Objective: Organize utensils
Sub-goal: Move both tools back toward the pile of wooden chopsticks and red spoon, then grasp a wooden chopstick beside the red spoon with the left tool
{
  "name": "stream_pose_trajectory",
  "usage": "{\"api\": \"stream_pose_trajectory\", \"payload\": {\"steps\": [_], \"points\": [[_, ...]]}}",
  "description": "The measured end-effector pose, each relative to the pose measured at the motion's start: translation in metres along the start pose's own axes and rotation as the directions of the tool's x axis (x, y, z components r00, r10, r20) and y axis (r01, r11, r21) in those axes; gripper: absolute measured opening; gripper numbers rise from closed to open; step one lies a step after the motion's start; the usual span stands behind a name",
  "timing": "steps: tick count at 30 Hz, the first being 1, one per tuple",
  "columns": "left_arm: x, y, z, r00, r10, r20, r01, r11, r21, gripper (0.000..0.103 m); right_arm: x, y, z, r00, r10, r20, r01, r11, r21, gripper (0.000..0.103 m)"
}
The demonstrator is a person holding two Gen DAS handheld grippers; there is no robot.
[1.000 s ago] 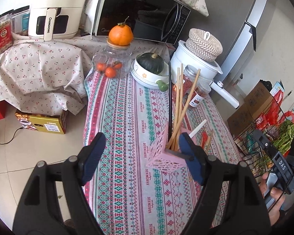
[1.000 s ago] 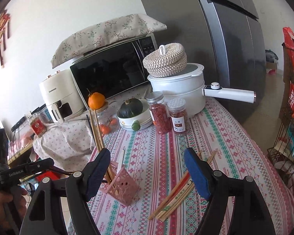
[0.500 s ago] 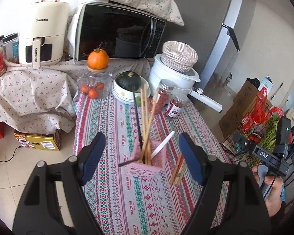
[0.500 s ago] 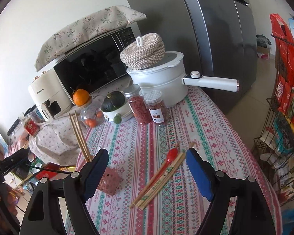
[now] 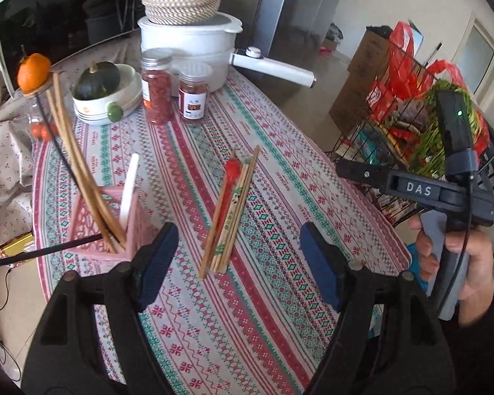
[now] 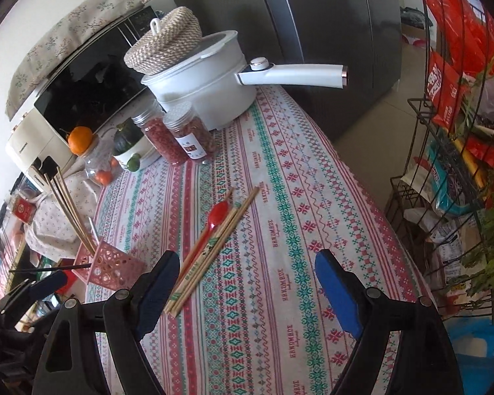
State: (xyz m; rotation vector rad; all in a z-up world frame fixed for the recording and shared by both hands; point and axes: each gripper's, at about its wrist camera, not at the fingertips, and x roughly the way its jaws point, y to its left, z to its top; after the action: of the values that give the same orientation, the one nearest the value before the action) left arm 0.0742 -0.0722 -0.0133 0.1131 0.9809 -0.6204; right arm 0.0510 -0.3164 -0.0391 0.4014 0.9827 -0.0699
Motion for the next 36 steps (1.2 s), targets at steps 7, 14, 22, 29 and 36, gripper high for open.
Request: {"api": "stream_pose_trajectory", "payload": {"steps": [7, 14, 22, 29, 36], "points": [[0.097, -0.009, 0.032, 0.975, 0.096, -0.198, -0.091, 0.995, 0.035, 0.040, 0.016, -0.011, 0.006, 0.998, -0.041, -0.044, 0.040, 0.999, -0.019, 0.085], [0.166, 0.005, 0.045, 0.935, 0.169, -0.313, -0.169, 0.985, 0.027, 0.022, 0.034, -0.024, 0.008, 0.993, -0.066, -0.096, 0.066, 0.998, -0.007, 0.085], [0.188, 0.013, 0.047, 0.924, 0.192, -0.331, -0.197, 0.980, 0.020, 0.021, 0.042, -0.040, 0.011, 0.991, -0.043, -0.126, 0.050, 0.997, 0.057, 0.085], [0.195, 0.010, 0.055, 0.913, 0.181, -0.366, -0.177, 0.983, 0.044, 0.024, 0.053, -0.044, 0.011, 0.987, -0.036, -0.156, 0.052, 0.994, 0.097, 0.085], [0.195, 0.016, 0.053, 0.911, 0.154, -0.382, -0.159, 0.987, 0.020, 0.026, 0.052, -0.040, 0.009, 0.986, -0.048, -0.157, 0.060, 0.995, 0.074, 0.085]]}}
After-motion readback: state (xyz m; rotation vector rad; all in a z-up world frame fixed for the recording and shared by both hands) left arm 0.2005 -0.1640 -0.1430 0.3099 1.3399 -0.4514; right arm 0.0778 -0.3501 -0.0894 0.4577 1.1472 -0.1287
